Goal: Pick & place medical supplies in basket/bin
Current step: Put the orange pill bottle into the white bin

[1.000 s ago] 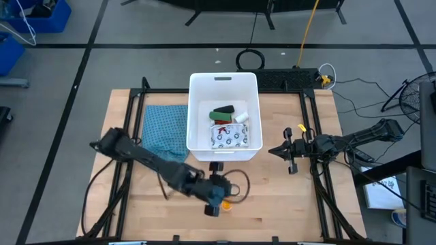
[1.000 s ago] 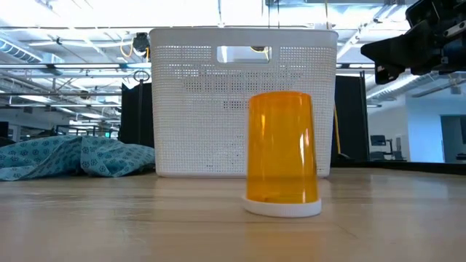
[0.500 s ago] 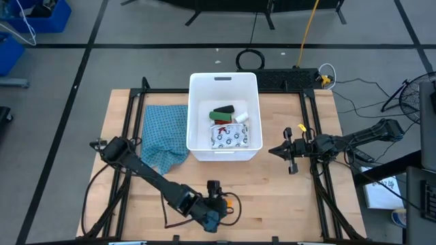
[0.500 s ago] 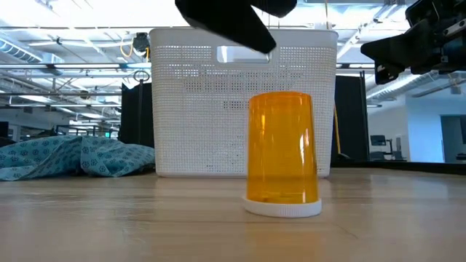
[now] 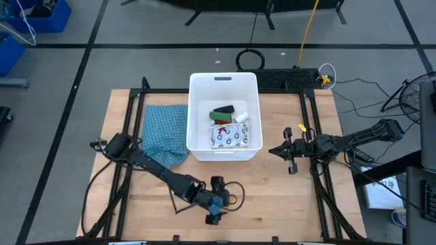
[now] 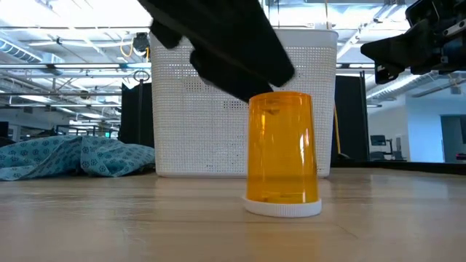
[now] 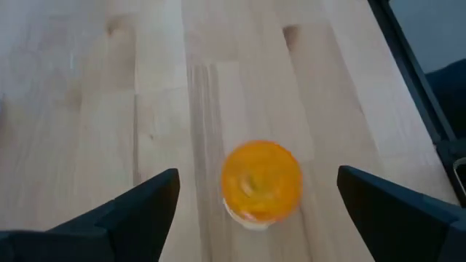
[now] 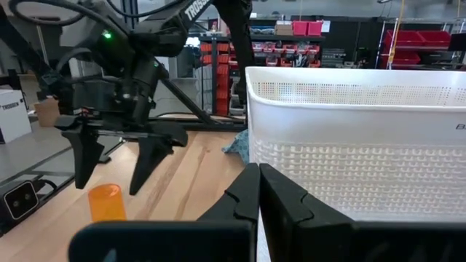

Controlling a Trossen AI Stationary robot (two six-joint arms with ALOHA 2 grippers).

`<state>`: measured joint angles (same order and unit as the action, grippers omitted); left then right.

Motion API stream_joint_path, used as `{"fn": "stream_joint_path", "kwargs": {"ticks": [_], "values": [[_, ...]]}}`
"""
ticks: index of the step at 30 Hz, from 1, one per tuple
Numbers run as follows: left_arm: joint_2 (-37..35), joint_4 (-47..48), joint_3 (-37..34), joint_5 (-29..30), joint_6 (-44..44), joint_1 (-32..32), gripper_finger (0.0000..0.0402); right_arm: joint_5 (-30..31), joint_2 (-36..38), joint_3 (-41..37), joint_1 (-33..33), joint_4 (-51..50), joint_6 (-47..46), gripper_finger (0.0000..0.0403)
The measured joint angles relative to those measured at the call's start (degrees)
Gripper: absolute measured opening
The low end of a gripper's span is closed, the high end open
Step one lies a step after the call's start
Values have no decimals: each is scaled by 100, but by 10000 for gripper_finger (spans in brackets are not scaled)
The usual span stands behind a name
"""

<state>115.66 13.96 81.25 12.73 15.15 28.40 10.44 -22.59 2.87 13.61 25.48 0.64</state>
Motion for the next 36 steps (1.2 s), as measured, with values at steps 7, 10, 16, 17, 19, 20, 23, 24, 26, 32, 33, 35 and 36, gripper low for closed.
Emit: {"fn": "stream_joint_path", "kwargs": {"ticks": [7,10,16,17,19,20,23,24,26,32,33,35,36], "values": [[0,-369,-226,-144,-9,-79,379,0,0,2,0,-5,0,0],[0,-402,-249,-213,-151,-105,379,0,0,1,0,-5,0,0],[31,-472,-249,-364,-265,-90,371,0,0,0,0,-5,0,0],[44,-467,-249,-377,-289,-93,364,0,0,2,0,-5,0,0],[50,-465,-249,-426,-303,-107,344,0,0,0,0,-5,0,0],[50,-468,-249,-432,-301,-119,333,0,0,0,0,-5,0,0],[50,-474,-247,-530,-301,-165,292,0,0,2,0,-5,0,0],[50,-478,-247,-571,-302,-178,278,0,0,1,0,-5,0,0],[50,-507,-247,-704,-338,-206,250,0,0,0,0,-5,0,0],[50,-492,-247,-826,-350,-283,189,0,0,0,0,-6,0,0],[50,-494,-247,-824,-364,-290,184,0,0,1,0,-7,0,0],[50,-494,-247,-824,-414,-290,180,0,0,1,0,-7,0,0],[50,-494,-247,-824,-472,-288,181,0,0,0,0,-7,0,0]]}}
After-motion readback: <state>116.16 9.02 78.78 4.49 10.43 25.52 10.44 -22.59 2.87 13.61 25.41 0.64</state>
